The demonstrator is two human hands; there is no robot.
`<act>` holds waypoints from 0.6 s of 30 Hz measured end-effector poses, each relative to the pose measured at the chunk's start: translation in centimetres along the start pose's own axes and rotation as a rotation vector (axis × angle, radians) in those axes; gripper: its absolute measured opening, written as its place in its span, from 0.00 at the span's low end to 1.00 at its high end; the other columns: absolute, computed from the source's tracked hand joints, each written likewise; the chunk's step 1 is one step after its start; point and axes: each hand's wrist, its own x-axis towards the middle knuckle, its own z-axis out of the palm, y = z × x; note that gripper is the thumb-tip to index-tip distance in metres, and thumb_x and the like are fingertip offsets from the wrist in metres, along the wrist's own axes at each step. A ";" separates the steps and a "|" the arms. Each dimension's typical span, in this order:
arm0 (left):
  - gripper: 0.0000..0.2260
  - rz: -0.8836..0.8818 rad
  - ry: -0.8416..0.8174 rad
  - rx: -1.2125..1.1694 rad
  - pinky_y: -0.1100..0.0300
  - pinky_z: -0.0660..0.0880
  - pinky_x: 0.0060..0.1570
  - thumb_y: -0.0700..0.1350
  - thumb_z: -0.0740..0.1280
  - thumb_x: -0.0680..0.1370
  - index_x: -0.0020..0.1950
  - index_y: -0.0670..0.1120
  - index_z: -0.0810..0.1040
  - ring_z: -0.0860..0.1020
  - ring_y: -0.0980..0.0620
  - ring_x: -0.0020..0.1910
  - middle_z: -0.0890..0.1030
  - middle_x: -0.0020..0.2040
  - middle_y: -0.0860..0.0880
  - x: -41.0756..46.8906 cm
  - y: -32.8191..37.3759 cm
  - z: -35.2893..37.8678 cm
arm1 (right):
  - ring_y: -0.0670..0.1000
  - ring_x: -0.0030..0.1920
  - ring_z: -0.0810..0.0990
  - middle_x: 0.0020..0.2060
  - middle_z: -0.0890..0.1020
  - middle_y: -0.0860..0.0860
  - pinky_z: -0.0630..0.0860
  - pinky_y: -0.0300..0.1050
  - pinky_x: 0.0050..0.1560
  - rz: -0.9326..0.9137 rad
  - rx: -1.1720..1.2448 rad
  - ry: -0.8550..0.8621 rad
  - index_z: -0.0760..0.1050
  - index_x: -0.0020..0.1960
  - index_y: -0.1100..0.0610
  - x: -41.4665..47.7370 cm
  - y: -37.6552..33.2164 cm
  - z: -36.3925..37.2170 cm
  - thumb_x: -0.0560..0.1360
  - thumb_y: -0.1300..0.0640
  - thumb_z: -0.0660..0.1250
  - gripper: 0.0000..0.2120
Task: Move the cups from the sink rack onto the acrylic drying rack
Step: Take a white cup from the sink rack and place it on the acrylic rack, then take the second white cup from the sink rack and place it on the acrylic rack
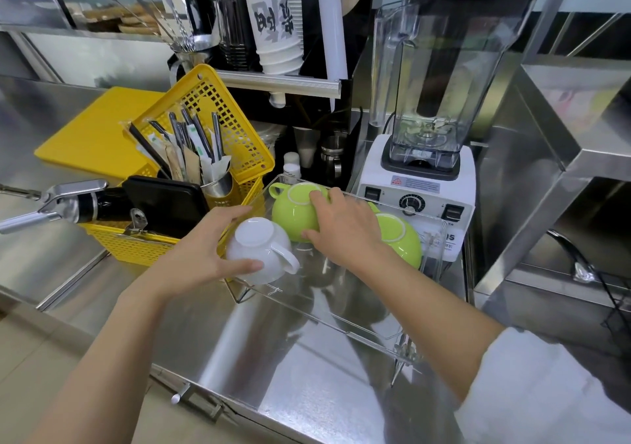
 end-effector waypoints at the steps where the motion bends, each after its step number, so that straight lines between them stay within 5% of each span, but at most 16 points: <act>1: 0.43 0.022 0.029 0.006 0.62 0.60 0.63 0.66 0.68 0.58 0.71 0.55 0.62 0.64 0.62 0.64 0.66 0.65 0.58 -0.1 0.6 -0.2 | 0.61 0.60 0.72 0.62 0.71 0.57 0.67 0.55 0.58 0.003 0.028 0.002 0.61 0.67 0.55 -0.1 0.3 -0.3 0.73 0.46 0.64 0.26; 9: 0.36 0.328 0.120 0.195 0.65 0.60 0.61 0.67 0.61 0.65 0.70 0.53 0.65 0.65 0.61 0.64 0.67 0.66 0.56 2.1 7.8 2.7 | 0.57 0.61 0.71 0.62 0.71 0.53 0.66 0.53 0.60 0.046 0.201 0.102 0.57 0.70 0.51 -3.9 5.2 -3.1 0.75 0.45 0.62 0.28; 13: 0.35 0.459 0.011 0.184 0.73 0.58 0.60 0.67 0.61 0.66 0.69 0.52 0.66 0.64 0.63 0.62 0.67 0.64 0.57 4.0 12.4 6.8 | 0.55 0.66 0.68 0.68 0.67 0.51 0.63 0.53 0.65 0.124 0.269 0.149 0.56 0.72 0.50 -7.1 9.3 -4.1 0.74 0.46 0.63 0.30; 16: 0.36 0.515 -0.070 0.171 0.60 0.62 0.67 0.67 0.60 0.66 0.70 0.53 0.65 0.64 0.57 0.69 0.67 0.69 0.53 5.1 15.8 10.6 | 0.54 0.66 0.68 0.68 0.67 0.51 0.63 0.52 0.64 0.197 0.278 0.188 0.56 0.72 0.50 -10.2 13.3 -4.7 0.74 0.46 0.64 0.31; 18: 0.36 0.518 -0.146 0.166 0.60 0.60 0.67 0.68 0.59 0.65 0.71 0.55 0.64 0.61 0.57 0.70 0.65 0.71 0.54 5.6 18.0 13.6 | 0.53 0.67 0.68 0.68 0.67 0.51 0.65 0.55 0.65 0.264 0.293 0.211 0.56 0.72 0.51 -12.4 16.3 -5.1 0.73 0.47 0.66 0.32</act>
